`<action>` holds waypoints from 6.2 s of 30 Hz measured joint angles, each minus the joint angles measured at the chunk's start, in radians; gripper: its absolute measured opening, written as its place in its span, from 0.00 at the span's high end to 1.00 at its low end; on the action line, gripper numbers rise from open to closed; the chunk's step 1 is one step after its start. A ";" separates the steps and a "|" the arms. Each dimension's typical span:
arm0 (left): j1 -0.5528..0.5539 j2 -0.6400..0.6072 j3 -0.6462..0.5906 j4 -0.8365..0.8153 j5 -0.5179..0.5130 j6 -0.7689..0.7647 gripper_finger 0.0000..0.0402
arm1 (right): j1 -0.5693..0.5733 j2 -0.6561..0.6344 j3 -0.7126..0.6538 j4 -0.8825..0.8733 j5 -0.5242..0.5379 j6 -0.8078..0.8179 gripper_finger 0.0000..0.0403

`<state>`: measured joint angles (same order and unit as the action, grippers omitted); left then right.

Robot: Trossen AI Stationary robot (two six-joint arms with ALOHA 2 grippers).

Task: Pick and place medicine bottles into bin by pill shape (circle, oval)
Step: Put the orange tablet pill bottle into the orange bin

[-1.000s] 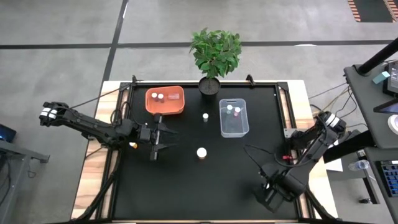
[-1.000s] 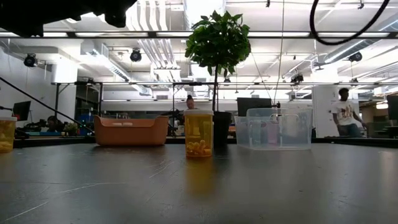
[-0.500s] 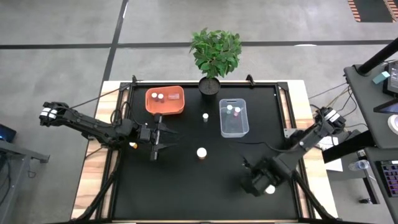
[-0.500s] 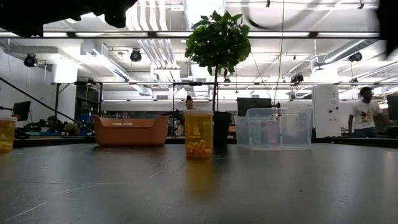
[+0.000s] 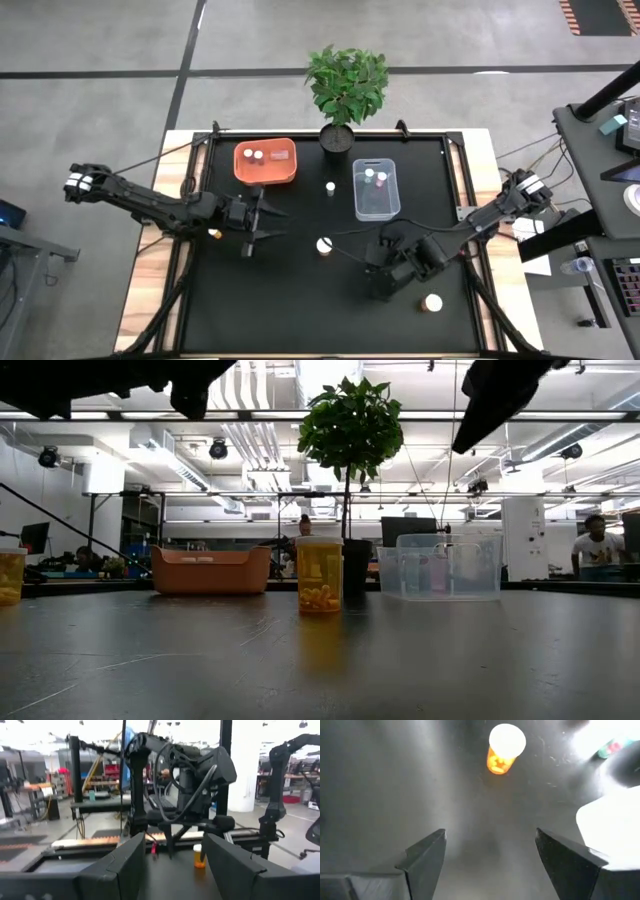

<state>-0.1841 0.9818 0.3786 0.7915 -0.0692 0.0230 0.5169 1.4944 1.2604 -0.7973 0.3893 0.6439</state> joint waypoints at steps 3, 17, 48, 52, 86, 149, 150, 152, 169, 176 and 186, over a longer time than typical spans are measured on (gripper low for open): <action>0.000 0.023 0.037 -0.048 0.000 -0.009 0.52 | -0.009 -0.032 -0.045 0.044 0.016 -0.067 0.26; 0.000 0.218 0.190 -0.120 -0.020 0.009 0.52 | -0.214 -0.317 -0.623 1.171 -0.012 -0.802 0.26; -0.069 0.763 1.006 -1.400 -0.172 -0.427 0.48 | -0.537 -0.762 -0.925 1.465 -0.294 -0.996 0.26; -0.069 0.789 1.020 -1.401 -0.172 -0.409 0.39 | -0.537 -0.767 -0.925 1.466 -0.294 -1.007 0.26; -0.030 0.904 1.004 -1.360 -0.190 -0.381 0.54 | -0.537 -0.774 -0.925 1.467 -0.293 -1.041 0.26; 0.703 0.395 0.504 -1.445 -0.413 -0.567 0.51 | -0.537 -0.773 -0.923 1.467 -0.293 -1.055 0.26; 0.704 0.405 0.501 -1.440 -0.413 -0.567 0.51 | -0.537 -0.773 -0.923 1.468 -0.293 -1.055 0.26; 0.704 0.422 0.498 -1.424 -0.413 -0.567 0.51 | -0.537 -0.773 -0.923 1.467 -0.293 -1.055 0.26; 0.706 0.453 0.500 -1.419 -0.418 -0.566 0.51 | -0.537 -0.773 -0.923 1.467 -0.292 -1.063 0.26; 0.708 0.451 0.503 -1.419 -0.418 -0.567 0.51 | -0.537 -0.773 -0.923 1.462 -0.292 -1.059 0.26; 0.708 0.450 0.498 -1.420 -0.418 -0.590 0.46 | -0.537 -0.773 -0.923 1.460 -0.292 -1.061 0.26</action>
<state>0.5236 1.4319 0.8764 -0.6282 -0.4873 -0.5671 -0.0204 0.7216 0.3374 0.6628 0.0971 -0.4168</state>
